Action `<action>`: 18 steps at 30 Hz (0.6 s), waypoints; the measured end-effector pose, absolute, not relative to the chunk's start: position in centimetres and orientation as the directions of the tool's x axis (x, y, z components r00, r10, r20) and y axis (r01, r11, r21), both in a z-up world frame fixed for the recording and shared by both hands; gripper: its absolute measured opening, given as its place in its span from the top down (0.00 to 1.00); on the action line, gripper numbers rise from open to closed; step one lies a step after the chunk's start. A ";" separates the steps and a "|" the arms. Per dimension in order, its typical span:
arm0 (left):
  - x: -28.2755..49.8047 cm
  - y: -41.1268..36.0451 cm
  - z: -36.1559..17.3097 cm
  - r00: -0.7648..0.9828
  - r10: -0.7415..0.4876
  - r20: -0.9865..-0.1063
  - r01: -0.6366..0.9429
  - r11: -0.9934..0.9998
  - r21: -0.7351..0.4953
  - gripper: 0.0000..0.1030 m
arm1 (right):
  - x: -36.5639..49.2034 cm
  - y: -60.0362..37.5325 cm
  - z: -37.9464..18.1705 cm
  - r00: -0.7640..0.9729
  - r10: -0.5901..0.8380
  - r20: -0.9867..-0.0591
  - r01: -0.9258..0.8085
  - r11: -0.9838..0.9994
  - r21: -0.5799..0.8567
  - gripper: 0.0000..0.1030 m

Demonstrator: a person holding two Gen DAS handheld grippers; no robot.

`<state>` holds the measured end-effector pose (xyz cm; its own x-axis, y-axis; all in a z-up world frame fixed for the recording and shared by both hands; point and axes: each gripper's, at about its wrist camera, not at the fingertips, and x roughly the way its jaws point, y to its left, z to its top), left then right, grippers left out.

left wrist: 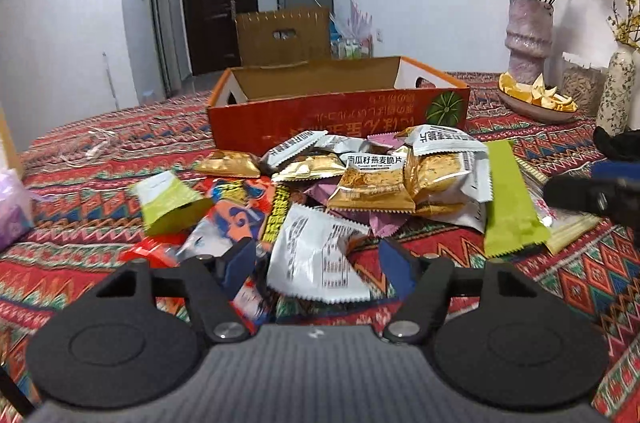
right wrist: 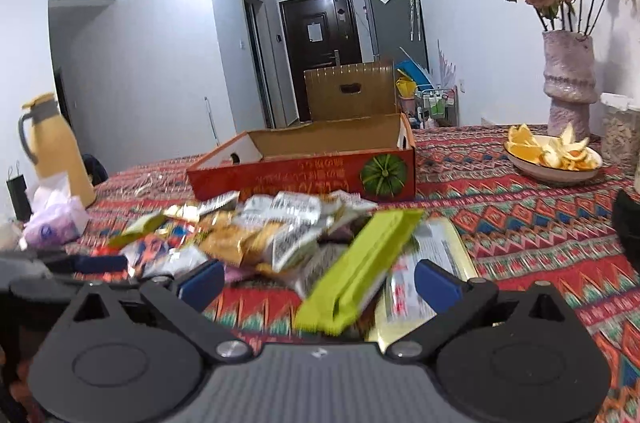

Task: Organize snacks
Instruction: 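Move both tools to the snack pile and grasp white packets, then lift the white packet with the left tool while the right tool lifts a white packet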

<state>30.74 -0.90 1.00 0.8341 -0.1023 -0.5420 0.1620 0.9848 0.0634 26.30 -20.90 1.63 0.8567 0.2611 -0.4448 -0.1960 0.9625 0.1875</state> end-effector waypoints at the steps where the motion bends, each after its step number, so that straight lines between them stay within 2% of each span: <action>1: 31.3 -1.0 0.8 0.831 -0.101 -0.547 0.164 0.984 0.066 0.31 | 27.2 -20.8 1.7 0.856 0.270 -0.441 -0.202 0.960 0.195 0.08; 6: 33.9 -1.1 -0.2 0.804 -0.104 -0.586 0.169 0.984 0.057 0.31 | 32.3 -19.8 2.0 0.830 0.332 -0.448 -0.239 0.938 0.252 0.15; 9: 34.3 -1.2 -0.1 0.797 -0.121 -0.592 0.176 0.984 0.037 0.32 | 35.2 -18.7 1.8 0.815 0.347 -0.464 -0.253 0.933 0.255 0.16; 10: 34.4 -1.2 0.0 0.792 -0.136 -0.595 0.186 0.982 0.023 0.33 | 36.1 -18.3 1.7 0.809 0.350 -0.471 -0.257 0.933 0.253 0.16; 12: 34.3 -1.2 -0.1 0.786 -0.142 -0.602 0.183 0.983 0.007 0.41 | 37.5 -17.6 1.3 0.803 0.341 -0.489 -0.249 0.937 0.245 0.17; 14: 34.4 -1.2 -0.3 0.778 -0.138 -0.613 0.177 0.984 0.004 0.49 | 38.5 -17.3 0.9 0.796 0.329 -0.508 -0.232 0.941 0.246 0.32; 15: 34.5 -1.1 -0.5 0.767 -0.141 -0.626 0.175 0.984 -0.008 0.49 | 38.8 -17.2 0.7 0.794 0.323 -0.515 -0.225 0.943 0.246 0.45; 18: 34.8 -0.6 -1.1 0.733 -0.164 -0.660 0.156 0.985 -0.072 0.54 | 38.8 -17.3 0.3 0.798 0.312 -0.516 -0.221 0.948 0.230 0.52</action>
<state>34.79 -0.58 -1.12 0.7330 -0.1643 -0.6600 0.1560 0.9851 -0.0720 38.84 -17.30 0.32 0.7977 0.3119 -0.5162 -0.2215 0.9476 0.2303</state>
